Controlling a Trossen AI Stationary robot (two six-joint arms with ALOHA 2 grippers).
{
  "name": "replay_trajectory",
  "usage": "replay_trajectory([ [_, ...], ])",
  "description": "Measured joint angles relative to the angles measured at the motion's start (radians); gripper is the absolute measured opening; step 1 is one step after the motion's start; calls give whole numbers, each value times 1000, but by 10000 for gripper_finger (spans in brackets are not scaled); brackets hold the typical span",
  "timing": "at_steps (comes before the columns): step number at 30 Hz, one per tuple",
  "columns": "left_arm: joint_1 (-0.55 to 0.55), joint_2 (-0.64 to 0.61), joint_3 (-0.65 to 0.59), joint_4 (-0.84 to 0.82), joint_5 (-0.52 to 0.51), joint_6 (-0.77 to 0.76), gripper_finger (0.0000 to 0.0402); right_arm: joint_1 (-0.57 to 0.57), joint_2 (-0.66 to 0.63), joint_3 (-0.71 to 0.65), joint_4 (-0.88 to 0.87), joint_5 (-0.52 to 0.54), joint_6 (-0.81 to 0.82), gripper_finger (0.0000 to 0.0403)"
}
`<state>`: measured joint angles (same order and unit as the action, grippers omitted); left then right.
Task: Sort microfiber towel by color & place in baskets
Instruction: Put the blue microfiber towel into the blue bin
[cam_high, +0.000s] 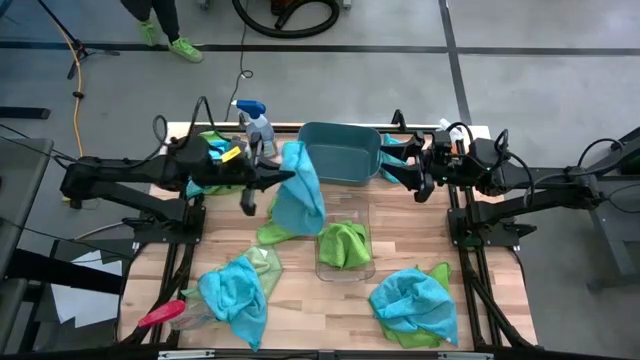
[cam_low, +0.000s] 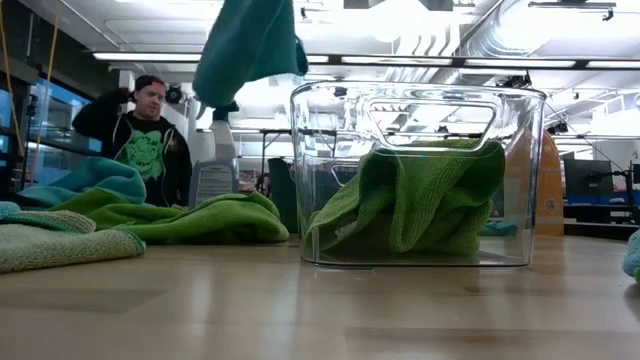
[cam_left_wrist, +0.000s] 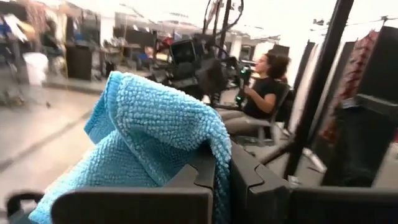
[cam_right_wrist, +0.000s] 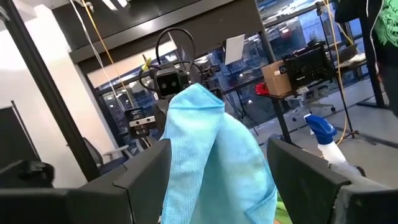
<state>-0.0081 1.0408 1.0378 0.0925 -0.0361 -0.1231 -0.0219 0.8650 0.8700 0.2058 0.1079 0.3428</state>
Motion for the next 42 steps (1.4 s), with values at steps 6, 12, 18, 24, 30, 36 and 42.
replay_trajectory([
  [6,105,174,8,211,5,81,0,0,0,0,22,14,-38,261],
  [12,256,372,164,222,56,160,0,0,0,0,50,68,-88,261],
  [18,351,534,274,221,57,212,0,0,0,0,53,105,-116,261],
  [24,367,627,278,121,36,182,0,0,0,0,52,104,-116,261],
  [30,359,743,278,-90,-82,155,0,0,0,-1,50,103,-116,261],
  [36,358,854,277,-245,-86,-4,0,1,0,-1,41,103,-116,261],
  [42,367,901,277,-310,-78,-128,2,1,0,-1,35,103,-116,261],
])
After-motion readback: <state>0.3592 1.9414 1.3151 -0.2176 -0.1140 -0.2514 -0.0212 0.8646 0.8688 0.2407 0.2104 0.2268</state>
